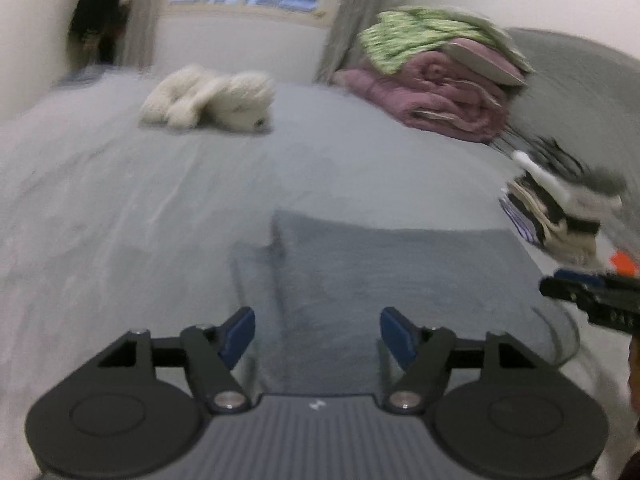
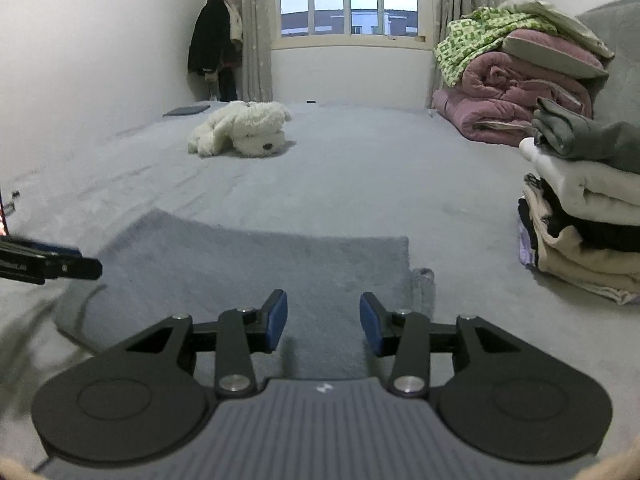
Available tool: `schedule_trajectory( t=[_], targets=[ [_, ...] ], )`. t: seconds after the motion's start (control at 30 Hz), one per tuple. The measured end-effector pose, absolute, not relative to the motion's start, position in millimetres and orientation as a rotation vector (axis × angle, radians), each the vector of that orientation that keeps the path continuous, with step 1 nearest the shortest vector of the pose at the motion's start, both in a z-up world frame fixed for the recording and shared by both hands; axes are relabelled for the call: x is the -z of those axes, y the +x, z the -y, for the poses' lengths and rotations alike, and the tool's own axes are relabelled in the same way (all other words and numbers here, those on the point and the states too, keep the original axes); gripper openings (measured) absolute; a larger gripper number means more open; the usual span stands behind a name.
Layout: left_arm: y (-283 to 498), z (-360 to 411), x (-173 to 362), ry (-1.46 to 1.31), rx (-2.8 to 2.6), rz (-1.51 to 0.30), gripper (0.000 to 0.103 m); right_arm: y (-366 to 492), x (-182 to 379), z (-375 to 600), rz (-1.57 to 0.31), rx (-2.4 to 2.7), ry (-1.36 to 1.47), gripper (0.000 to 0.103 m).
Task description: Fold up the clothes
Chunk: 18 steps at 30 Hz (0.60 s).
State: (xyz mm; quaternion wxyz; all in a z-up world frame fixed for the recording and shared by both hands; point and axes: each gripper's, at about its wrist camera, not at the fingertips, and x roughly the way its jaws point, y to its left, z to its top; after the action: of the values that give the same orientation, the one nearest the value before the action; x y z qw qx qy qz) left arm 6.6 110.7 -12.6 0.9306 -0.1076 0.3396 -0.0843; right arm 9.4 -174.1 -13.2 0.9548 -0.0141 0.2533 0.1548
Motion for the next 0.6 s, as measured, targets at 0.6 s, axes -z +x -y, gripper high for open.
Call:
schedule_trajectory(
  t=[0.6],
  targets=[
    [34,-147,50,-0.699,0.256,-0.884,0.065,45,6,154,-0.739,-0.473,0.331,0.043]
  ],
)
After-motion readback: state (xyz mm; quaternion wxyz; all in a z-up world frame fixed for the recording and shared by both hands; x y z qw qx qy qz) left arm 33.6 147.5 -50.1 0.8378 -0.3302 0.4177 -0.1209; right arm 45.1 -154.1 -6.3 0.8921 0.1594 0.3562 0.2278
